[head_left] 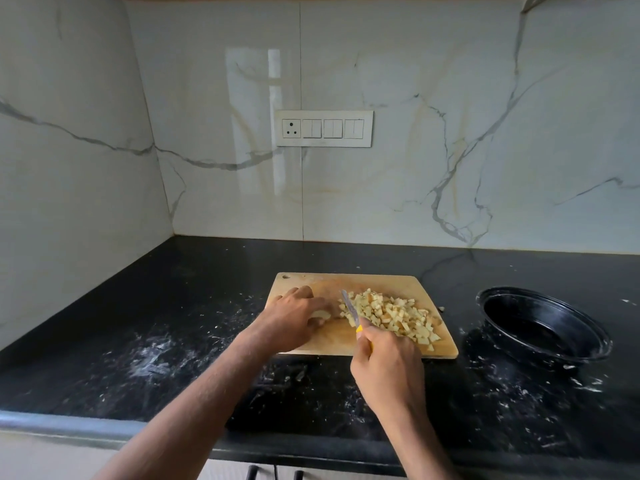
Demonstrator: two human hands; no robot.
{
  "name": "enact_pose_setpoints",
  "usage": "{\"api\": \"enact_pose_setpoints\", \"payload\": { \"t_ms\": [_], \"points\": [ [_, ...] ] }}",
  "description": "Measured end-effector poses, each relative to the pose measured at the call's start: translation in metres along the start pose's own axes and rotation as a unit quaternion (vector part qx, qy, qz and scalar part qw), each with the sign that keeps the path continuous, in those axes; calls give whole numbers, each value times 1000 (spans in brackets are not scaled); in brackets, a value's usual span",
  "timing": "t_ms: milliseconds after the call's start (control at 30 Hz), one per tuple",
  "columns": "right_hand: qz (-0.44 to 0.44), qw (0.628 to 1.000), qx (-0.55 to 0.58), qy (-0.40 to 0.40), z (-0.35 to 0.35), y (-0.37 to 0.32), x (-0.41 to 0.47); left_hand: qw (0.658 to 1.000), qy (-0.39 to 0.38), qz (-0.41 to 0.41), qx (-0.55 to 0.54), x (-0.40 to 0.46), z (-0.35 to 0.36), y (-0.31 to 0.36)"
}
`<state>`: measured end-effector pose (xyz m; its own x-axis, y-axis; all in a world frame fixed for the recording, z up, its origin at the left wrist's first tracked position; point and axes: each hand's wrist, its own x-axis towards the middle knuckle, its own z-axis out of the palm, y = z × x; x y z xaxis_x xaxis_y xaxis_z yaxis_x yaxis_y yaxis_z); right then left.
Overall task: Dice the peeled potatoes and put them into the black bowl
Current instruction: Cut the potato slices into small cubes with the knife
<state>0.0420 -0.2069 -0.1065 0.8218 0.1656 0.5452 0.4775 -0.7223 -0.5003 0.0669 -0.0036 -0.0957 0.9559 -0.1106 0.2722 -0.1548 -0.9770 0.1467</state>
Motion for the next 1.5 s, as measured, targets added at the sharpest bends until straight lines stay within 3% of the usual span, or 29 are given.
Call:
{"api": "enact_pose_setpoints", "payload": {
  "t_ms": [600, 867, 967, 1100, 1167, 1267, 1367, 1500],
  "points": [
    [32, 999, 9, 0, 0, -1, -1, 972, -61, 216, 68, 14, -13, -23],
    [11, 1000, 17, -20, -4, -3, -3, 903, 3, 386, 189, 18, -19, -41],
    [9, 999, 12, -30, -5, -3, -3, 890, 22, 402, 216, 17, -18, -46],
    [6, 999, -5, -44, -4, -3, -2, 937, 43, 316, 145, -3, -12, -46],
    [7, 999, -11, -47, -3, -2, -2, 958, 101, 253, 93, -15, -6, -42],
    [9, 999, -14, -47, -1, -2, -2, 982, 167, 84, 38, -27, 3, -35],
    [10, 999, -16, -45, -1, -2, -1, 986, 152, -68, 24, -31, 7, -28],
    [9, 999, -22, -44, 0, -2, -1, 975, 134, -179, 0, -25, 5, -12]
  ]
}}
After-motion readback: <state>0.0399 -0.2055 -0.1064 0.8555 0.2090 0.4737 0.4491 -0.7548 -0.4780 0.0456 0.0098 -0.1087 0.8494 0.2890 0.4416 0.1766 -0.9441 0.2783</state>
